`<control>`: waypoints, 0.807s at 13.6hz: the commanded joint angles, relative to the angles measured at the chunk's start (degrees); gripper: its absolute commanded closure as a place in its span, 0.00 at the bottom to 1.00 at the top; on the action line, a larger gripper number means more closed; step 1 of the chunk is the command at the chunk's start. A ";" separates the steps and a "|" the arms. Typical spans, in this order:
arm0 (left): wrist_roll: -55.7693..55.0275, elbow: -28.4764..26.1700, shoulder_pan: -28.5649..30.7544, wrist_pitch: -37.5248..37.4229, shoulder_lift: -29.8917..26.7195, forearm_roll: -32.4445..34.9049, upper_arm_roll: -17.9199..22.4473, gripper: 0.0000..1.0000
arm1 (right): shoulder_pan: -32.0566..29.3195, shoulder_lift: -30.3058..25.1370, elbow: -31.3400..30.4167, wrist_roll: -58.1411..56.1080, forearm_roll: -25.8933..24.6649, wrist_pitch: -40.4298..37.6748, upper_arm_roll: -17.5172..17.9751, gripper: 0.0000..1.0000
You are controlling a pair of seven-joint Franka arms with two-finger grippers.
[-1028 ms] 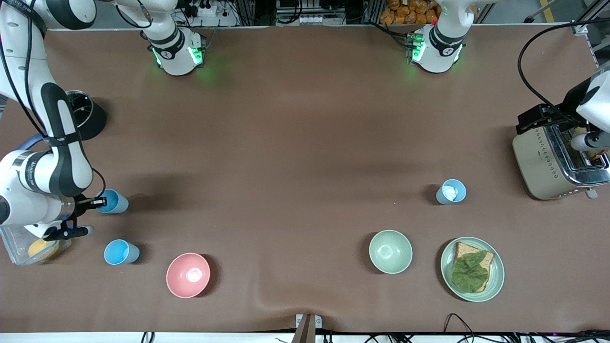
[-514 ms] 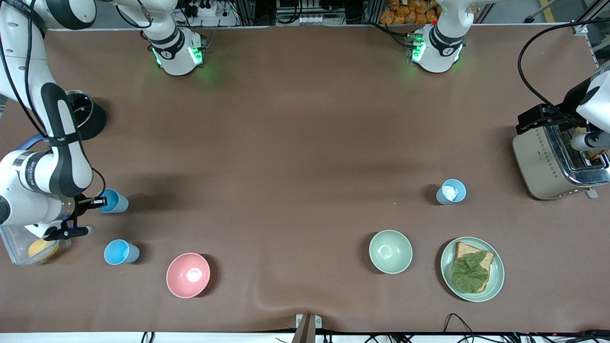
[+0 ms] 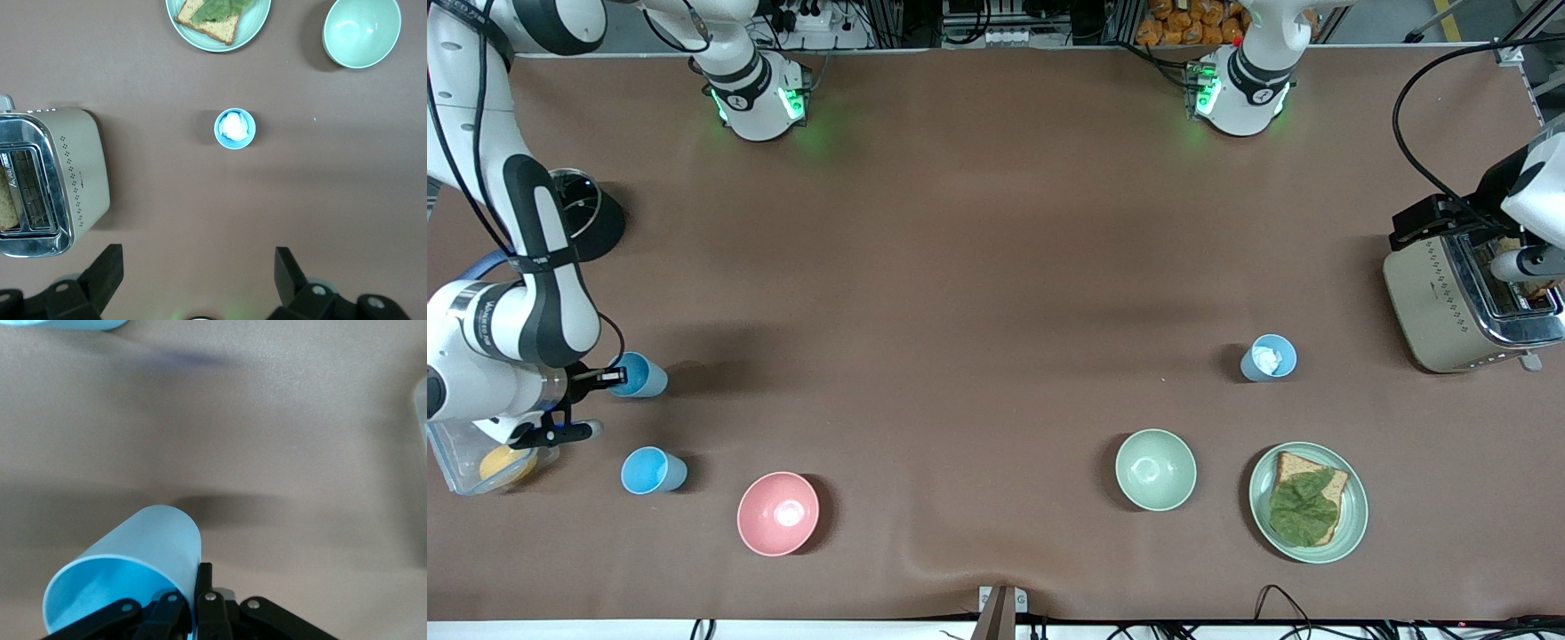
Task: Stack blue cups with both arms
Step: 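Lift the light-blue cup with the right gripper and hold it, then reach and grasp the tissue-filled blue cup with the left gripper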
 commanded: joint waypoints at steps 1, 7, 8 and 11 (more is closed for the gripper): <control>1.70 -2.08 1.79 1.42 1.19 -1.29 -0.19 0.00 | -0.66 -1.10 -1.05 -0.43 4.77 -0.75 0.53 1.00; 1.17 -18.76 1.89 20.13 0.84 -1.29 -0.19 0.00 | -0.31 -1.18 -0.88 0.53 9.70 -3.03 0.53 1.00; 1.00 -20.88 1.80 23.47 1.02 -1.29 -0.28 0.00 | 0.39 -1.71 -0.88 0.45 9.71 -3.03 0.45 1.00; 0.99 -26.07 1.98 33.14 3.56 -1.29 -0.37 0.00 | 1.89 -2.15 -0.96 2.73 9.36 -3.21 0.18 1.00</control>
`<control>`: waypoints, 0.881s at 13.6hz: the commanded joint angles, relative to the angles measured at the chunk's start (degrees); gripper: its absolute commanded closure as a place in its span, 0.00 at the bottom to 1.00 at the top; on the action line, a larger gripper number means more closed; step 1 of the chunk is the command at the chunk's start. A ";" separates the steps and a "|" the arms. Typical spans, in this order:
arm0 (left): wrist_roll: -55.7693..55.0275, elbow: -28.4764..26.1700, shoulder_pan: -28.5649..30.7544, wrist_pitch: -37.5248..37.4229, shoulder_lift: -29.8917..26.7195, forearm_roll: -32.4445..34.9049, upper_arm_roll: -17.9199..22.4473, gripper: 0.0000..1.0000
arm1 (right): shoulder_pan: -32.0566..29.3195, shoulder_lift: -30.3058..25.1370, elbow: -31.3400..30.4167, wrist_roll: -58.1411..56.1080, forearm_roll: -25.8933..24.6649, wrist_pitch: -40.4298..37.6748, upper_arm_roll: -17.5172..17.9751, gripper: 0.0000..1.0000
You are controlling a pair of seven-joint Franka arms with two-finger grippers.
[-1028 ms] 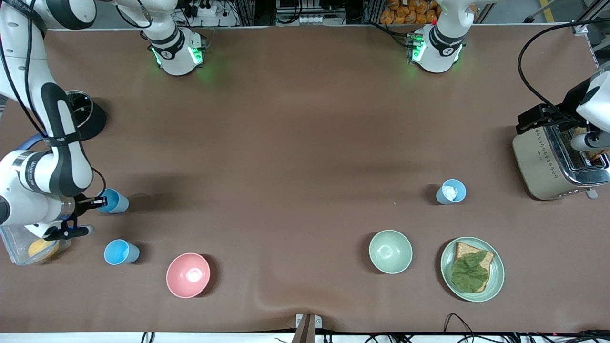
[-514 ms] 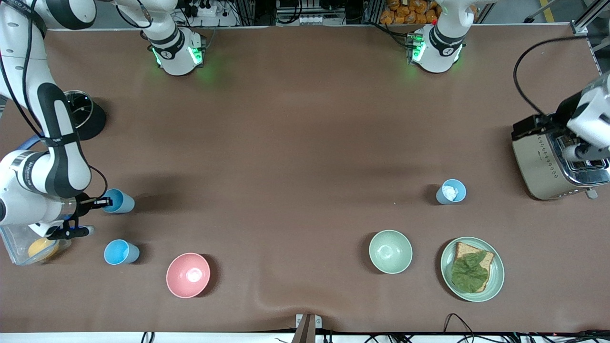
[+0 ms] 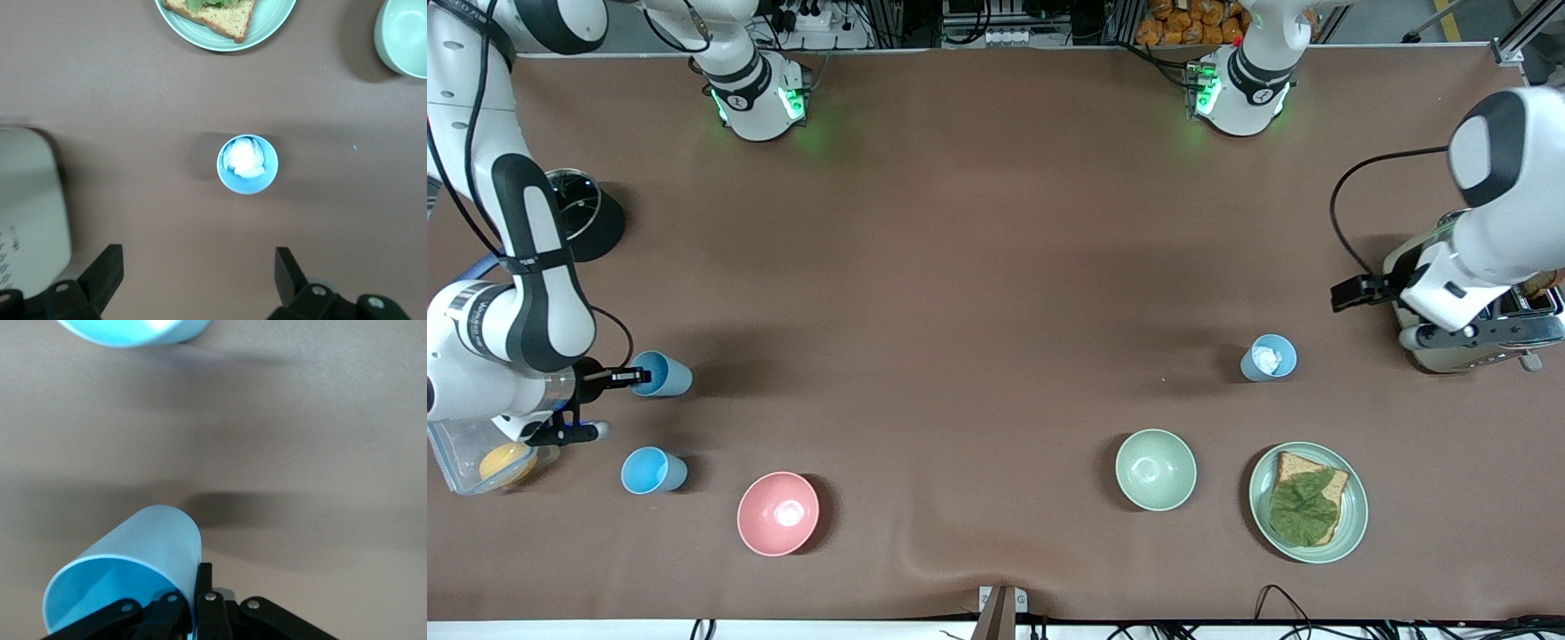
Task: Stack blue cups with both arms
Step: 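Reach and grasp the tissue-filled blue cup with the left gripper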
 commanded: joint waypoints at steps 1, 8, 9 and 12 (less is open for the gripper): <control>1.00 -5.47 0.49 8.52 1.10 -1.29 -0.34 0.00 | 0.67 -1.64 -0.97 1.73 0.78 -0.90 -0.07 1.00; 1.08 -7.60 1.54 22.51 11.55 -0.85 -0.16 0.00 | 0.49 -1.55 -0.97 1.65 0.78 -0.82 -0.07 1.00; 1.08 -7.60 1.72 23.92 12.52 -0.85 -0.16 0.00 | 0.58 -1.55 -0.97 1.65 0.78 -0.90 -0.07 1.00; 0.91 -6.98 1.72 25.60 14.99 -0.85 -0.25 0.00 | 0.58 -1.47 -0.97 1.65 0.78 -0.90 -0.07 1.00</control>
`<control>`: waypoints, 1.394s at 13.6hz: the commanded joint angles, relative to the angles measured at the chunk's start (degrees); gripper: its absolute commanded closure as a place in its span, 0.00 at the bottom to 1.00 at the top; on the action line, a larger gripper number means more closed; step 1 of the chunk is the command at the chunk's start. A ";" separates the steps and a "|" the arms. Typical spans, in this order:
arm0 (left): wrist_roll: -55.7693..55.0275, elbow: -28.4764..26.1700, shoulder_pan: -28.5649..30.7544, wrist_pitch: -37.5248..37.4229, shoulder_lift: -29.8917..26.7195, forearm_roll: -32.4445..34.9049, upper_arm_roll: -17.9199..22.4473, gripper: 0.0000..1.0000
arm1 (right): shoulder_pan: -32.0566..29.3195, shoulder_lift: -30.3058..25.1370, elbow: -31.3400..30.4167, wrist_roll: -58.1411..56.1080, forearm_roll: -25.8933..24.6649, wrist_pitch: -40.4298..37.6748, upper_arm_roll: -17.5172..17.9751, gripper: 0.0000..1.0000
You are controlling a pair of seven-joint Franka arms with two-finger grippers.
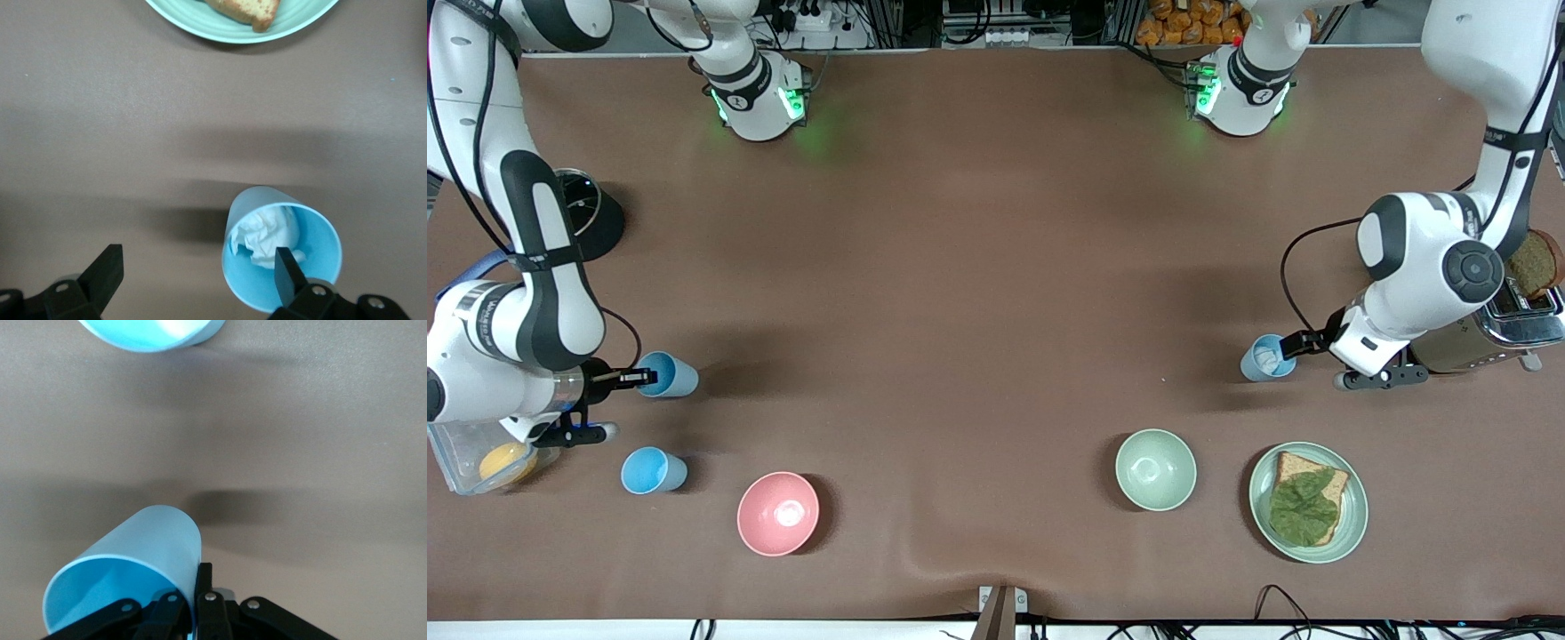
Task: Stack blue cups with both arms
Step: 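Carry the tissue cup to mid-table while the right gripper brings its cup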
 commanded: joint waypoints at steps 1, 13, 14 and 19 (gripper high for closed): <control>0.56 0.72 0.43 1.57 1.76 -0.94 -0.40 0.06 | -0.27 -1.31 -1.04 0.58 0.77 -0.54 0.12 1.00; -3.03 1.51 -0.53 2.11 3.70 -1.38 -4.34 1.00 | -0.36 -1.31 -1.13 0.58 0.77 -0.54 0.12 1.00; -4.96 1.51 -0.53 2.11 3.52 -1.38 -5.66 1.00 | -0.36 -1.31 -1.13 0.58 0.77 -0.54 0.21 1.00; -21.64 2.56 -4.30 1.58 2.47 -1.12 -12.78 1.00 | -0.63 -1.13 -1.13 0.41 0.77 -0.45 0.21 1.00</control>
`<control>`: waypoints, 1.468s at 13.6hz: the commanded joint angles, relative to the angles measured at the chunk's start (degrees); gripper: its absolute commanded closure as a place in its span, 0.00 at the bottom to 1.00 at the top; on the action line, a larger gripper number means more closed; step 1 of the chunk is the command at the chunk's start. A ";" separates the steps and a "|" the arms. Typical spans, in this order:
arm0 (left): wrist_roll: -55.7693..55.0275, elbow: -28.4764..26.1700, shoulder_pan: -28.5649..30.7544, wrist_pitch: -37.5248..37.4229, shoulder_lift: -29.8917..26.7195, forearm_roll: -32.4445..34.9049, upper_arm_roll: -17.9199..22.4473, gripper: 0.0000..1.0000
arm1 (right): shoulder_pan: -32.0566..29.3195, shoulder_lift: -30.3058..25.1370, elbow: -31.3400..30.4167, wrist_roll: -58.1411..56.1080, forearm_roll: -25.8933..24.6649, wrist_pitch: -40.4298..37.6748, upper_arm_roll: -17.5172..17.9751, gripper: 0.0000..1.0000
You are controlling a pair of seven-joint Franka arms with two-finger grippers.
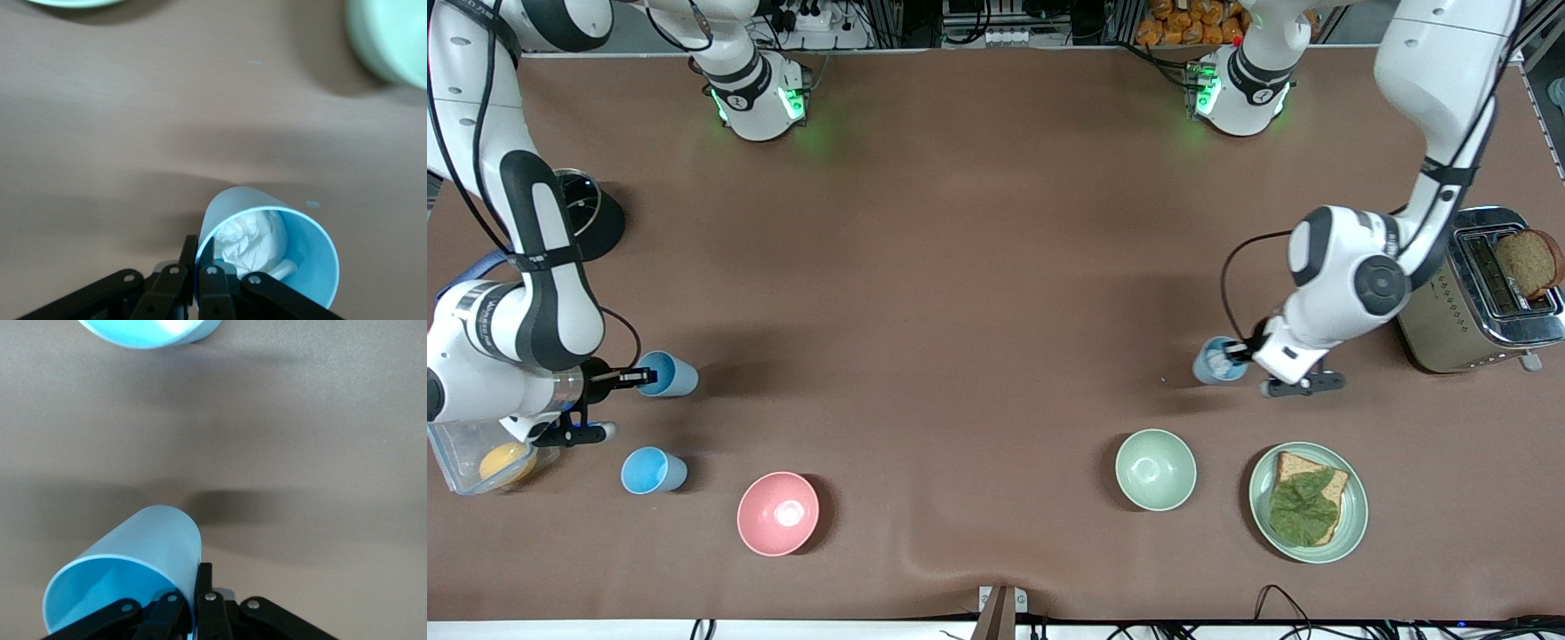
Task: Stack blue cups with both arms
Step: 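Carry the tissue cup to mid-table while the right gripper brings its cup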
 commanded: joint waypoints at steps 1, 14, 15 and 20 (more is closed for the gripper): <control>-9.92 0.95 -5.01 -0.14 -1.00 -0.85 -1.54 1.00 | -0.64 -1.13 -1.16 0.14 0.77 -0.30 0.27 1.00; -53.34 10.53 -31.13 -0.40 4.79 6.42 -0.92 1.00 | 0.31 -1.39 -1.25 1.27 0.86 -0.39 0.27 1.00; -57.47 12.19 -33.23 -0.40 6.46 9.23 -0.84 1.00 | 0.93 -1.48 -1.16 2.76 0.86 -0.48 0.27 1.00; -69.10 16.34 -39.93 -0.40 11.84 14.17 -0.84 1.00 | 3.74 -3.85 -1.07 7.23 0.86 -4.16 0.44 1.00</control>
